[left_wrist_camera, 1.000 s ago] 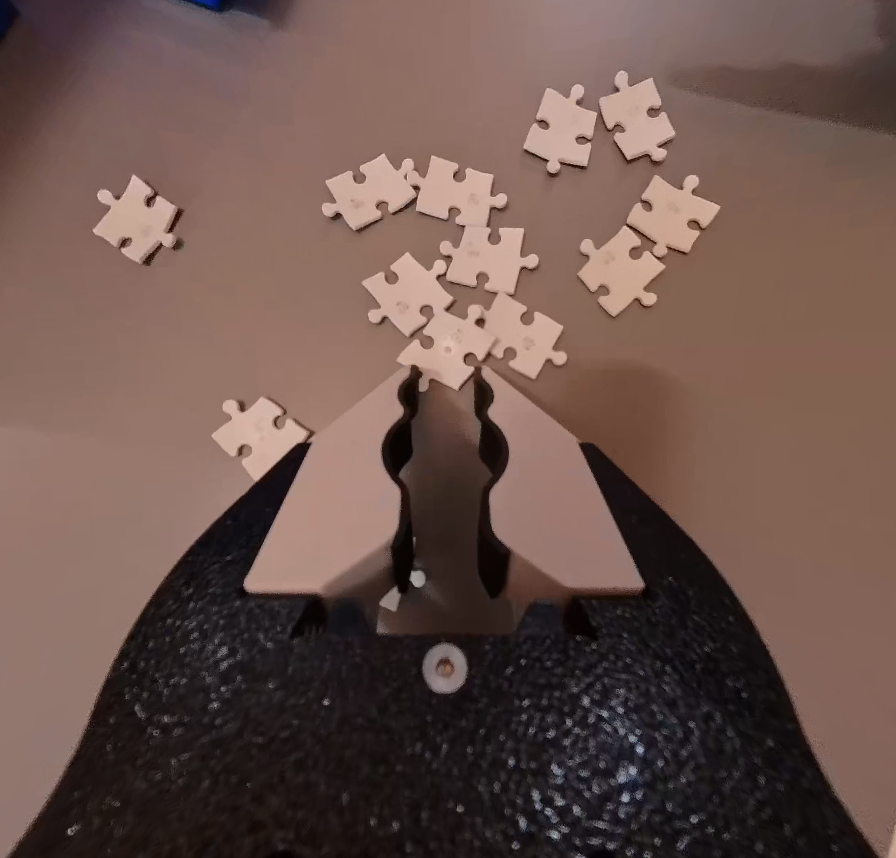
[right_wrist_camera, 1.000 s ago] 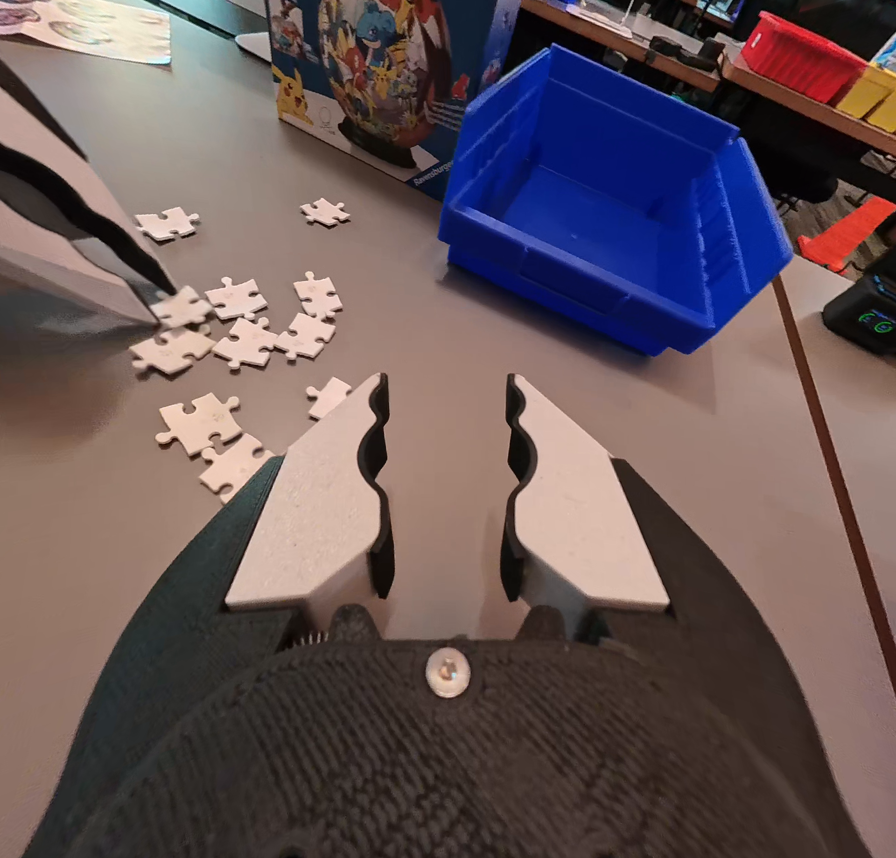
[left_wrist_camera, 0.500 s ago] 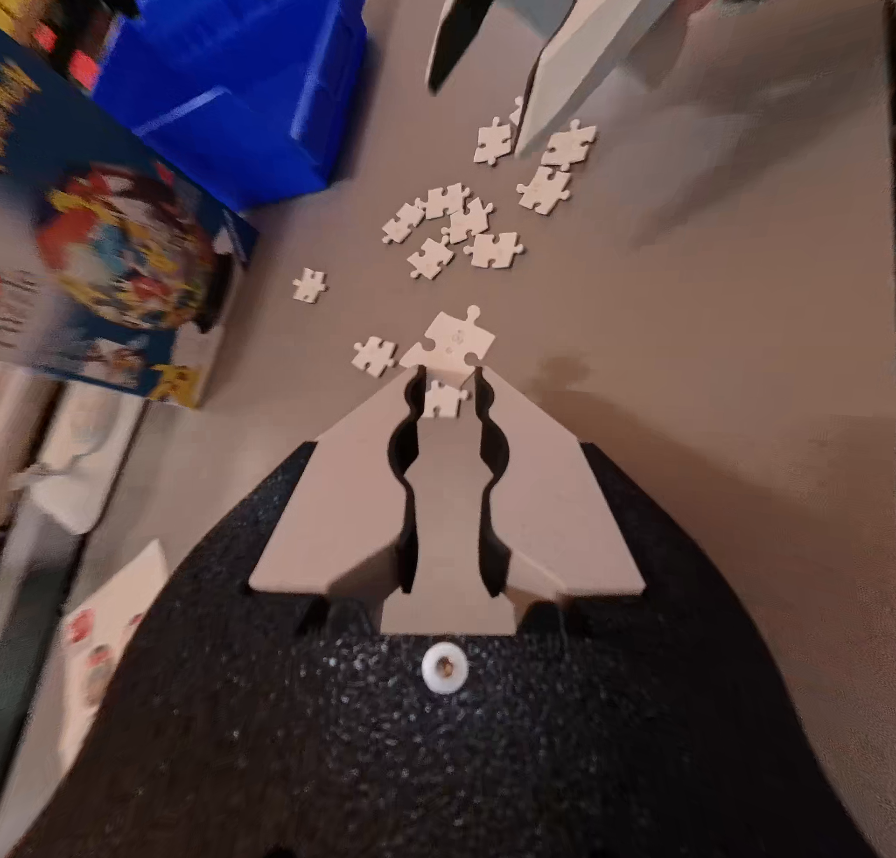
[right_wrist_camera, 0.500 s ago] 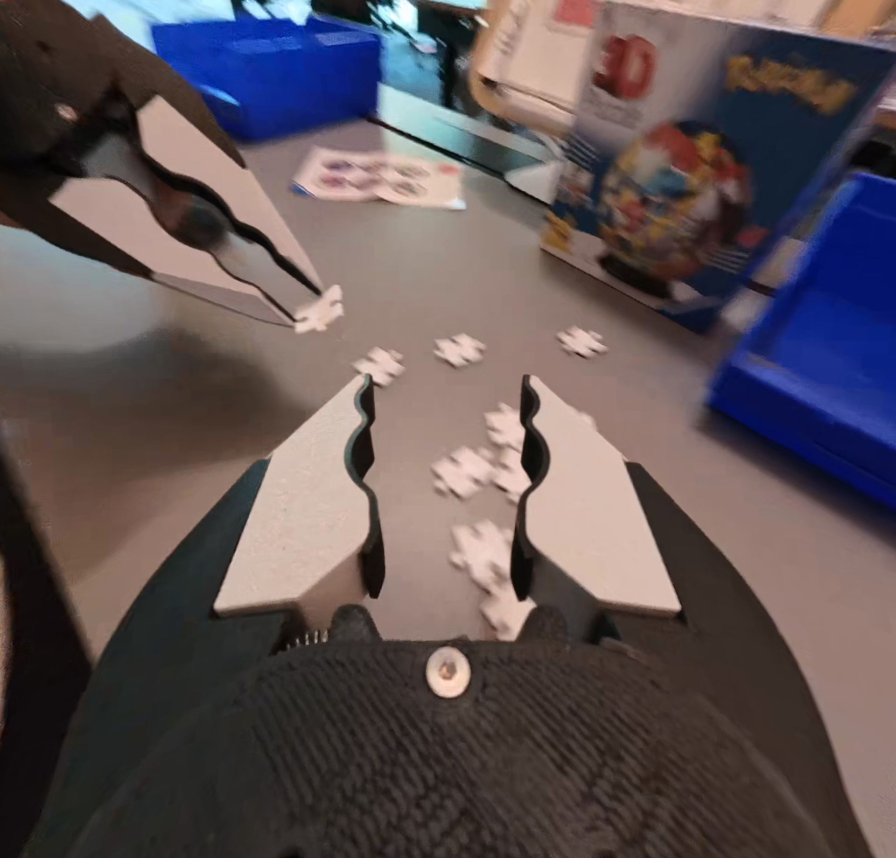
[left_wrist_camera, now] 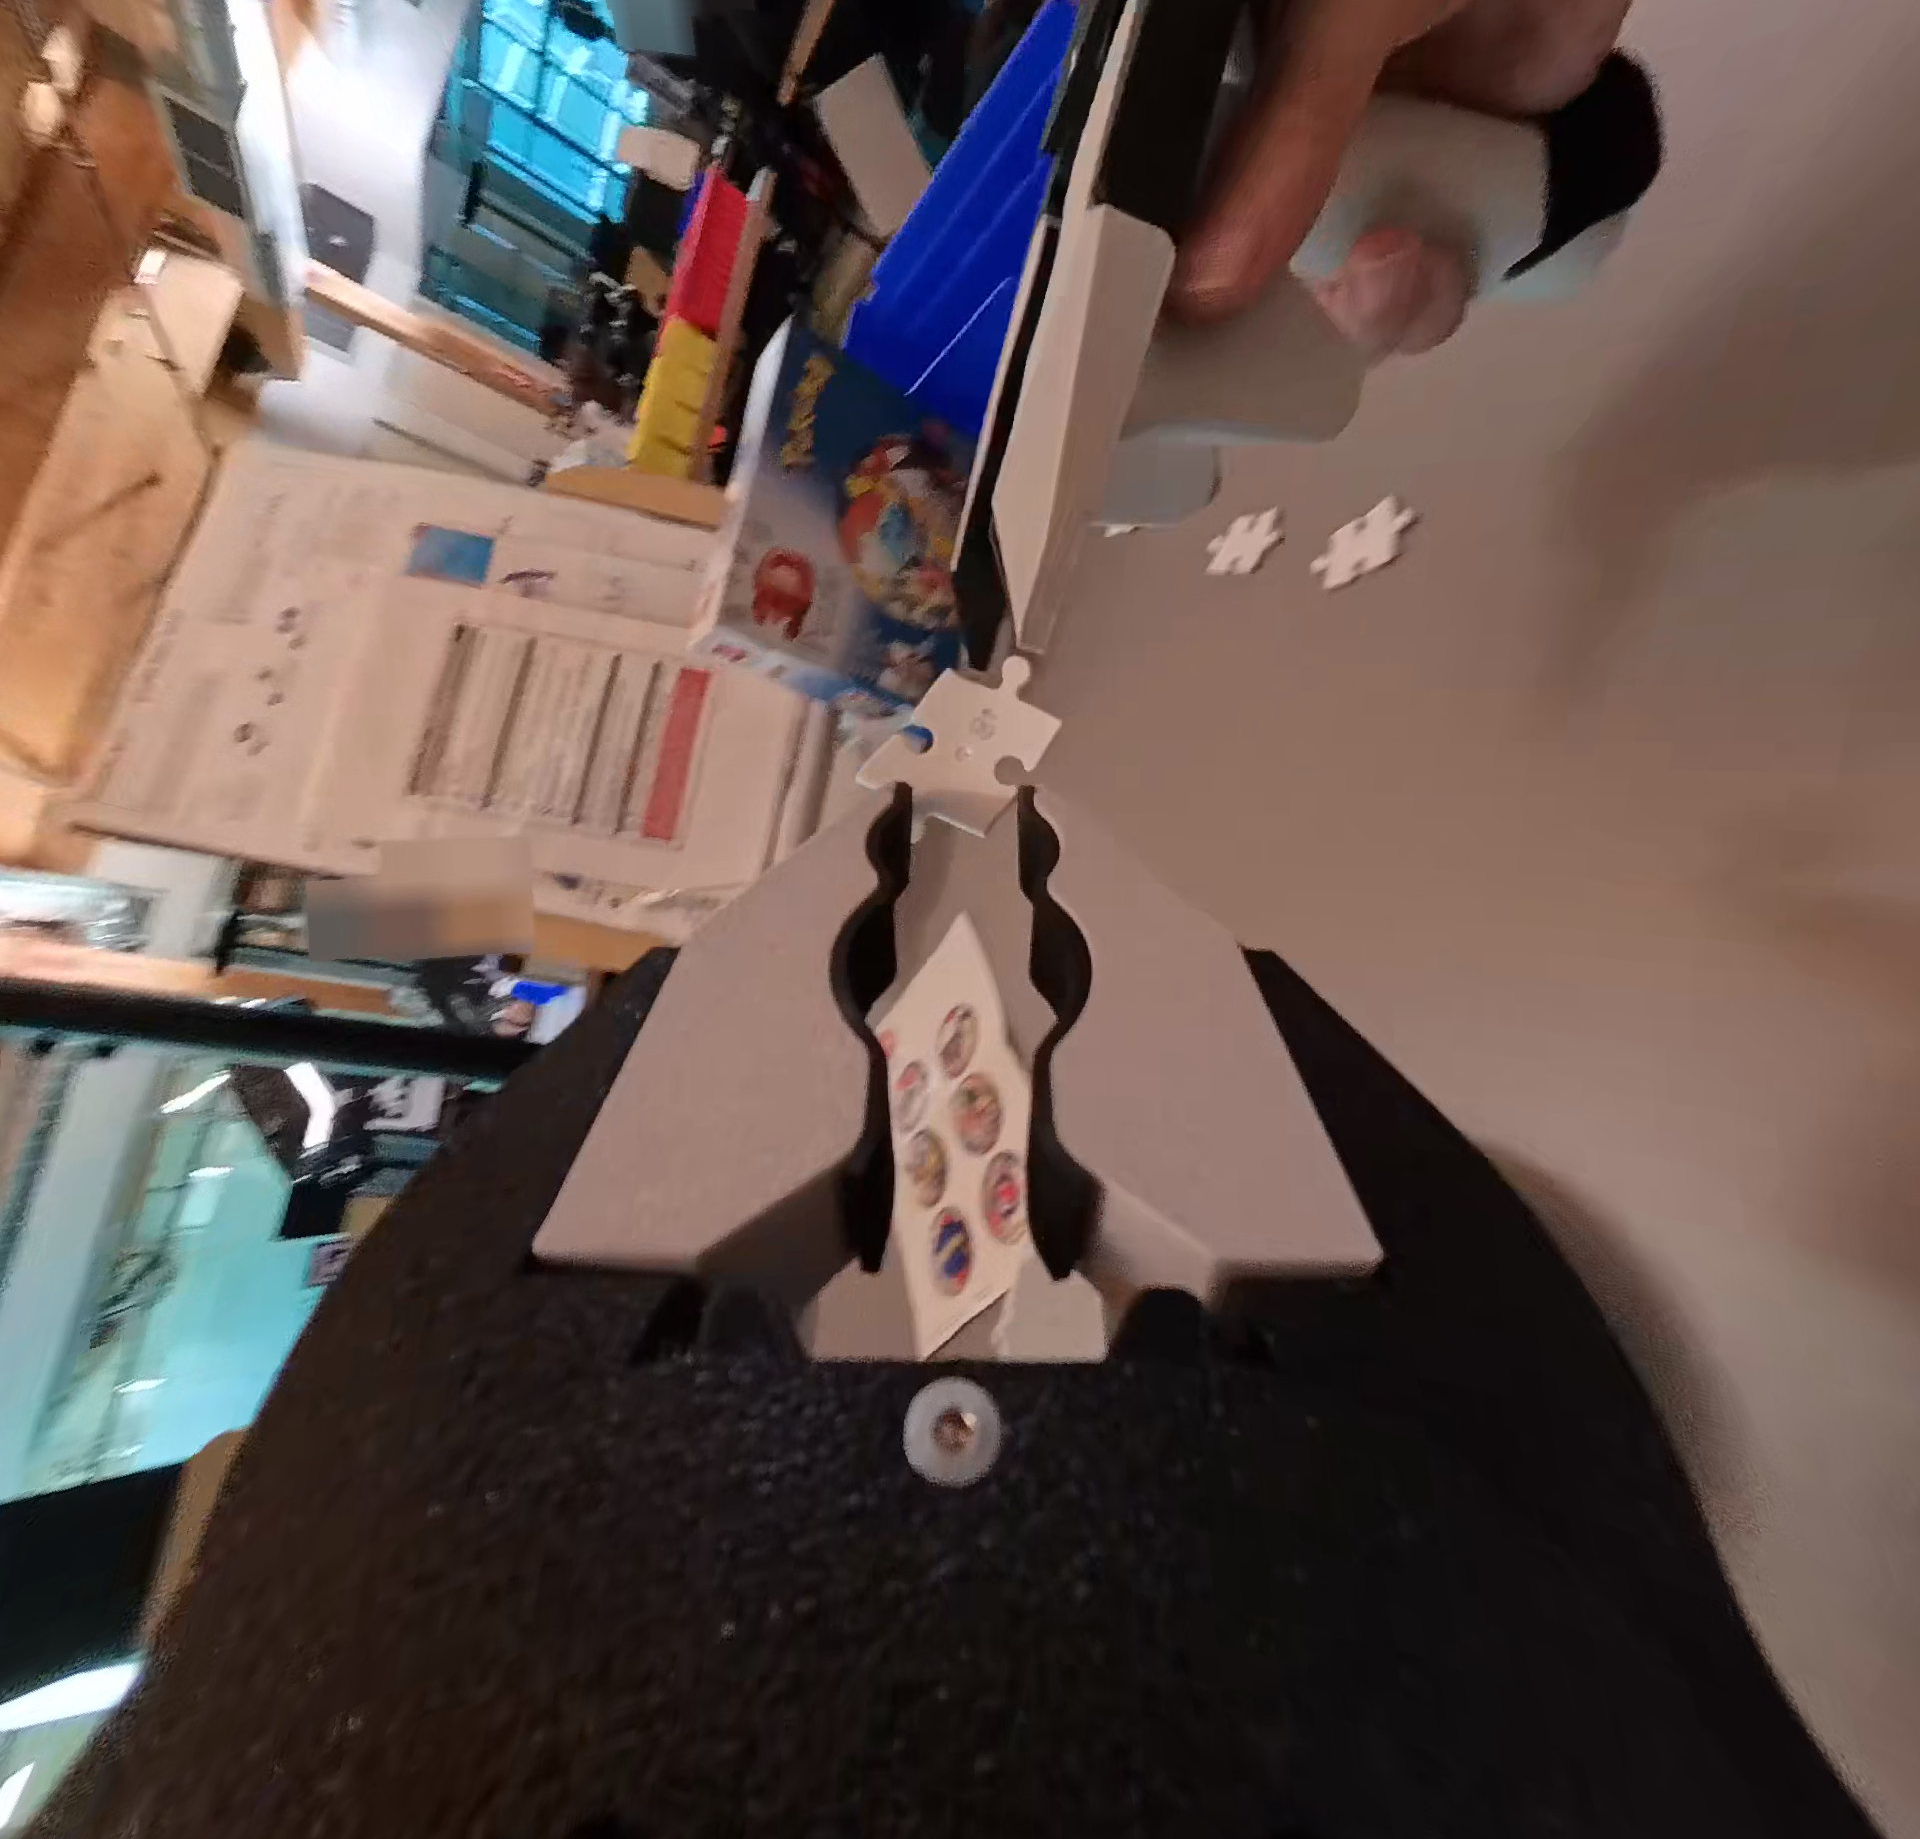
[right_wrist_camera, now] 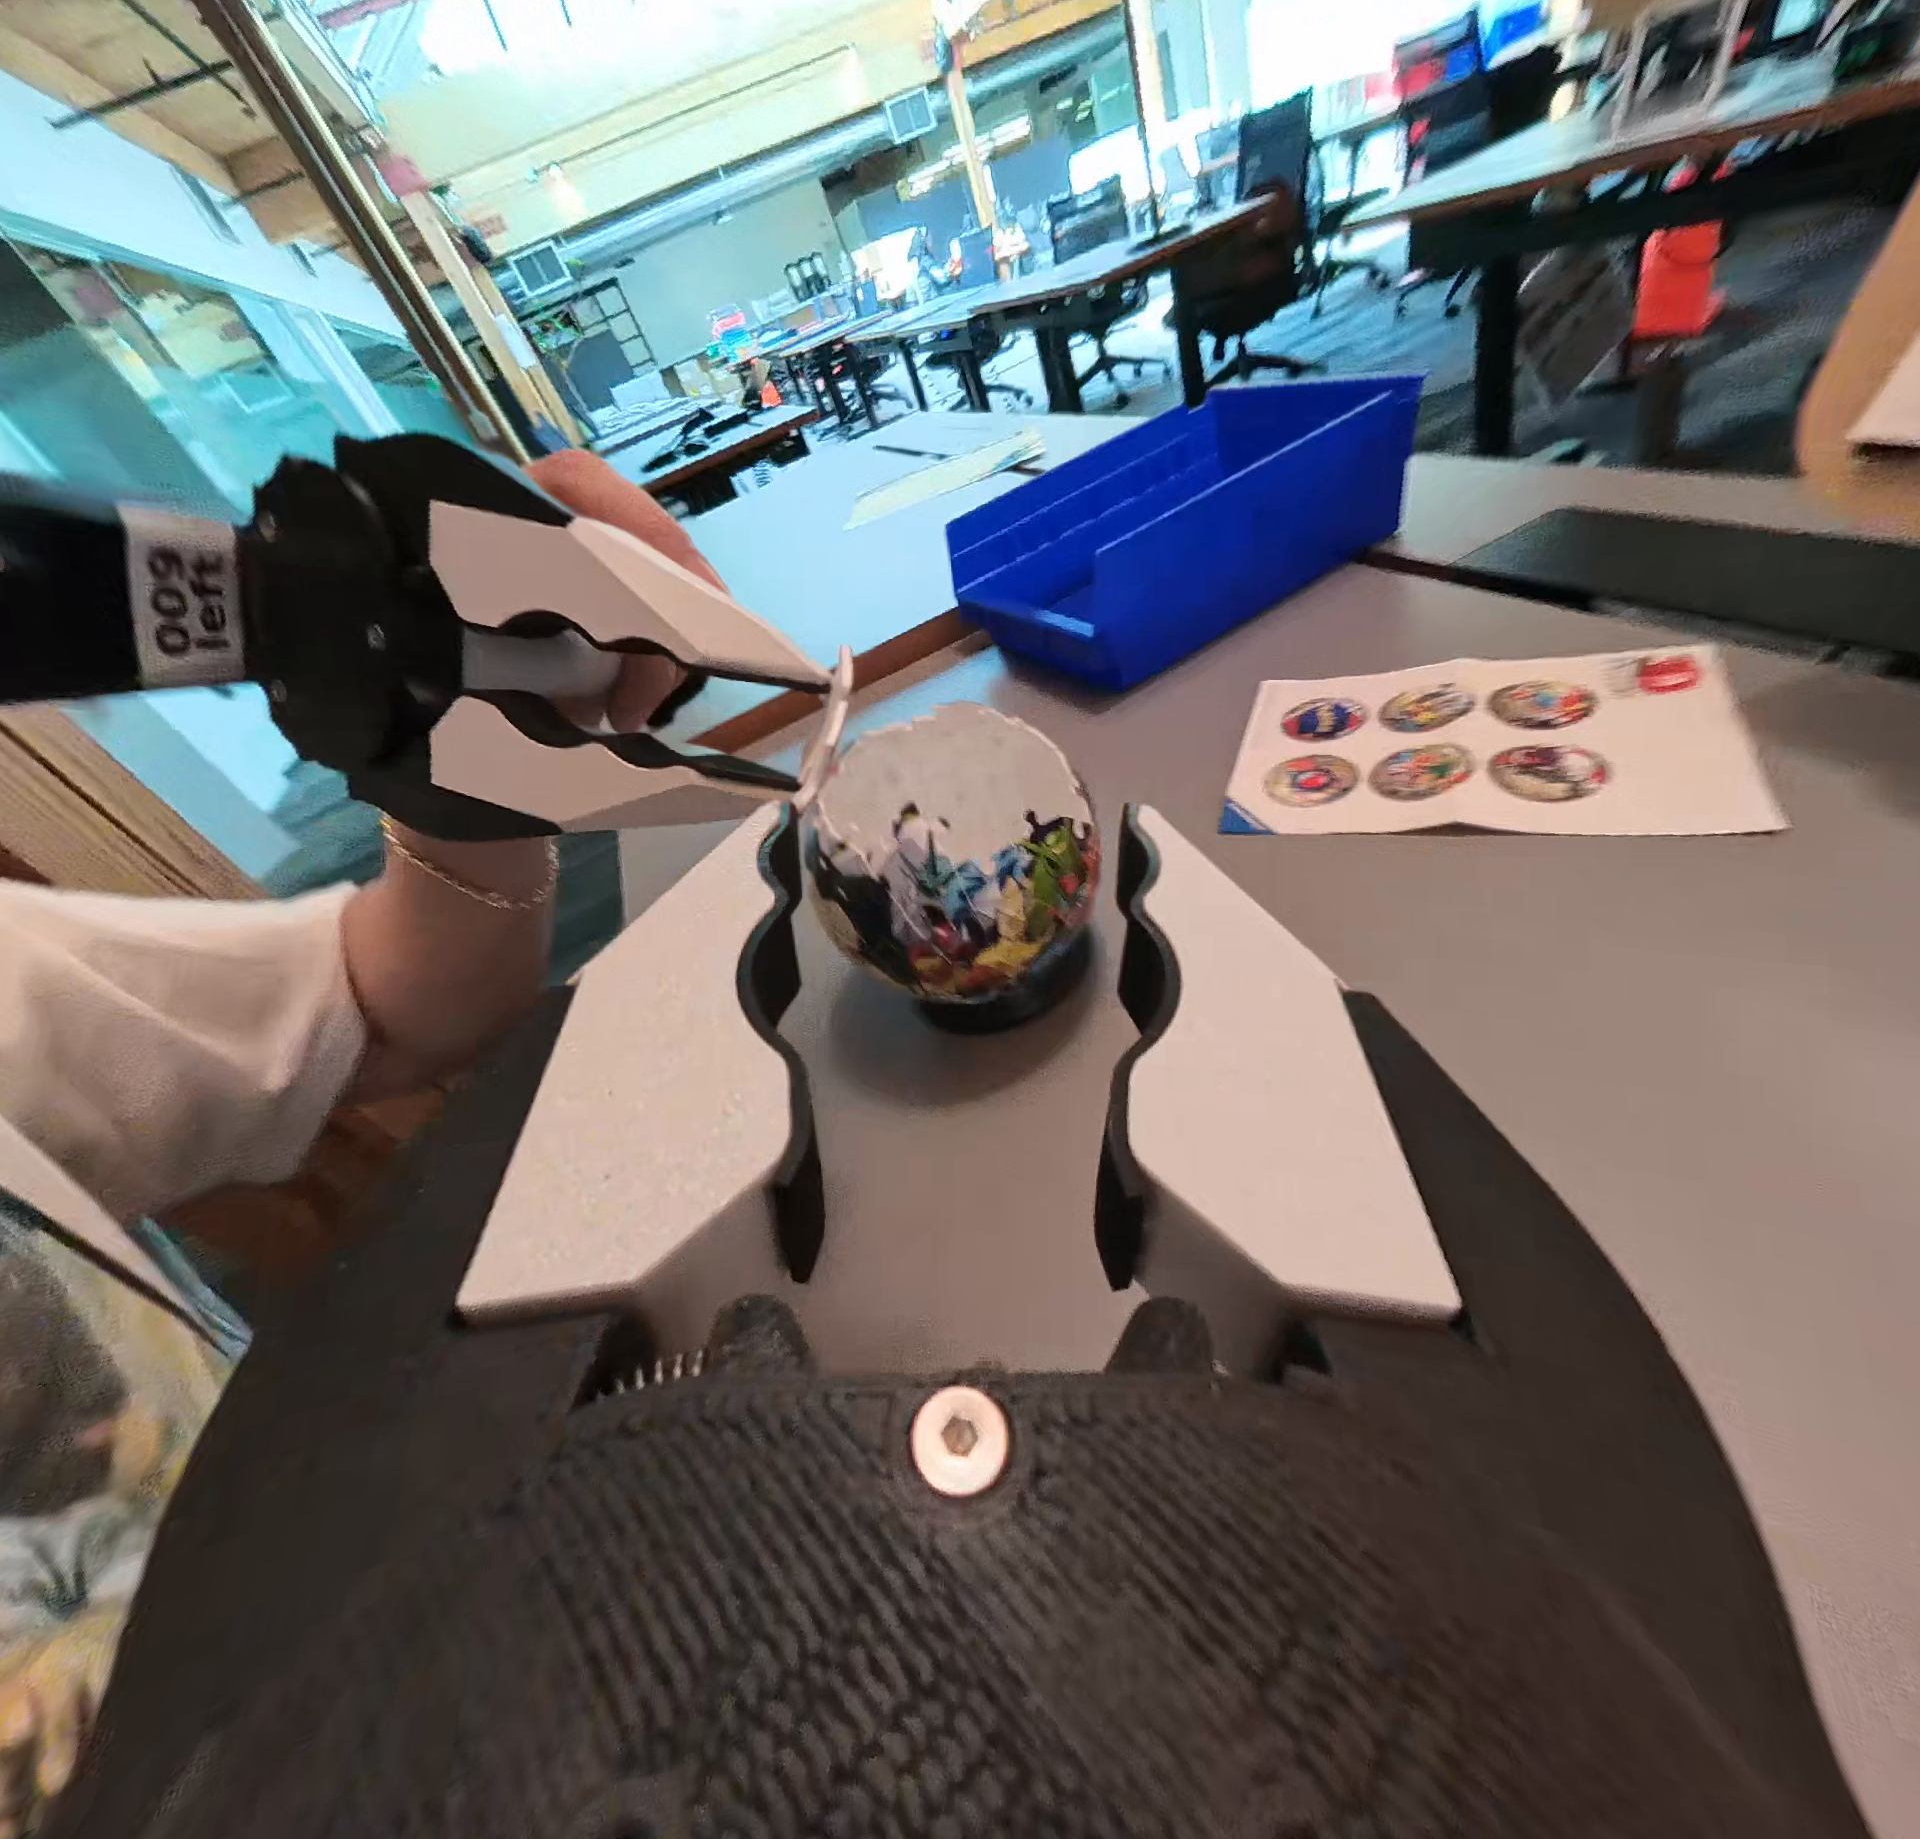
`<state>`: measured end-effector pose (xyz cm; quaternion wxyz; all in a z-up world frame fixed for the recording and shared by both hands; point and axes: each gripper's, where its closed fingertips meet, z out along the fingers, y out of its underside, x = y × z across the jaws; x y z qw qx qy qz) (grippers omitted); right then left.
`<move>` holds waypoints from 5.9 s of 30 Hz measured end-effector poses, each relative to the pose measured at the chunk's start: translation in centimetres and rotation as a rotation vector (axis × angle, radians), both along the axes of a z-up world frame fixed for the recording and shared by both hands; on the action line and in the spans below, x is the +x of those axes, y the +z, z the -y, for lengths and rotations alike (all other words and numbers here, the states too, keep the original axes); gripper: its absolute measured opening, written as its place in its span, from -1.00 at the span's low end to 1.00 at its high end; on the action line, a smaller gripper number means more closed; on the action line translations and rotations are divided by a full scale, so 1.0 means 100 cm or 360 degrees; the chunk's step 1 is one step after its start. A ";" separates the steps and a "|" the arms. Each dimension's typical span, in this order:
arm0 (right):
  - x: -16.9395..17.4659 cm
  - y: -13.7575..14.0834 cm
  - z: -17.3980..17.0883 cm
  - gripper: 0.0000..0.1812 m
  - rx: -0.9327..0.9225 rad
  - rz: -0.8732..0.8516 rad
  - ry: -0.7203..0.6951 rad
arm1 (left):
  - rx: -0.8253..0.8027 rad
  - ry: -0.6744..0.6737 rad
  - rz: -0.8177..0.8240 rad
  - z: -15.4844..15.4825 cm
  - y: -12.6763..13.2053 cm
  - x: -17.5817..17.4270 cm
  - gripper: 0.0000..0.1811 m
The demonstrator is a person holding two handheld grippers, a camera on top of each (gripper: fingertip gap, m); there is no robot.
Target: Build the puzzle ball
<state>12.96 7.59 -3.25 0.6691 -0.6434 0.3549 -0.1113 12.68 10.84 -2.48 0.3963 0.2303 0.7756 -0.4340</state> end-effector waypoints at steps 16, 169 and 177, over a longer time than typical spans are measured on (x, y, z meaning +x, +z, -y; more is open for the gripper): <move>0.050 -0.004 -0.071 -0.99 -0.0080 -0.0031 0.0245 | -0.0066 0.0261 0.0342 -0.046 -0.016 0.053 -0.84; 0.022 -0.152 -0.064 -0.08 -0.0613 -0.0233 0.0169 | 0.0152 0.0474 -0.1421 -0.097 -0.196 0.054 0.02; 0.012 -0.152 -0.045 -0.10 -0.0627 -0.0225 0.0221 | 0.0135 0.0591 -0.1465 -0.067 -0.199 0.031 0.09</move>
